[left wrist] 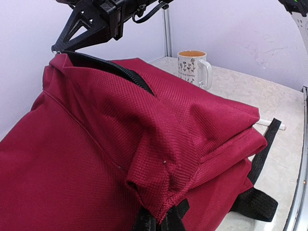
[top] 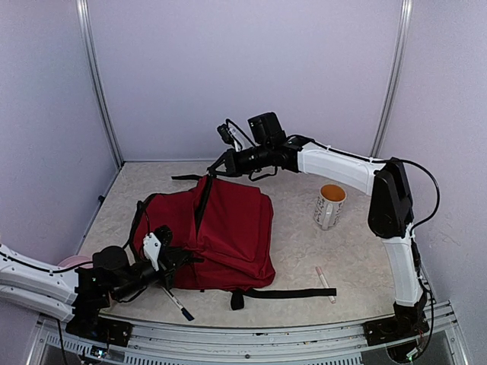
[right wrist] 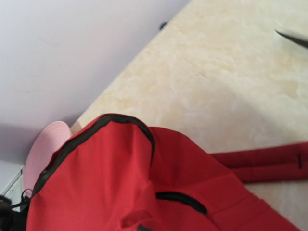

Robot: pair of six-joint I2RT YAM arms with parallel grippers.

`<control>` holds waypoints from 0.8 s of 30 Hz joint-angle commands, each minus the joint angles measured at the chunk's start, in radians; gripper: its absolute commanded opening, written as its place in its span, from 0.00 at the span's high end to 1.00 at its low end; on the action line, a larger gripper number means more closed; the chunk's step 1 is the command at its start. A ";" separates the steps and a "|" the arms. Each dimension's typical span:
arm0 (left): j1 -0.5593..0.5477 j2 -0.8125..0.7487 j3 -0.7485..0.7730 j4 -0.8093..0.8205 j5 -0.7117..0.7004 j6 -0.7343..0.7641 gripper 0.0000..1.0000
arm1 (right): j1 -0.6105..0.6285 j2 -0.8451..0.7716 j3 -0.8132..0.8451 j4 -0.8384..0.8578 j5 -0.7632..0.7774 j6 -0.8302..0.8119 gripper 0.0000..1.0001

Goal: Pack the student bag
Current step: Unzip the lower front pocket of the student bag, then hold the lower front pocket of the student bag.

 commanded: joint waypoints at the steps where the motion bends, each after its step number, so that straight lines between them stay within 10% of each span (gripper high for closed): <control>1: -0.047 -0.024 -0.016 -0.081 0.178 0.009 1.00 | -0.080 -0.046 0.113 0.200 0.202 -0.083 1.00; 17: -0.054 0.089 0.108 -0.057 0.282 -0.001 0.99 | -0.034 -0.154 0.095 0.271 0.006 -0.109 1.00; 20: -0.058 0.090 0.163 -0.121 0.282 -0.004 0.58 | -0.016 -0.161 0.090 0.267 -0.073 -0.119 1.00; 24: -0.058 0.032 0.283 -0.245 0.334 0.027 0.30 | -0.004 -0.158 0.096 0.245 -0.182 -0.154 1.00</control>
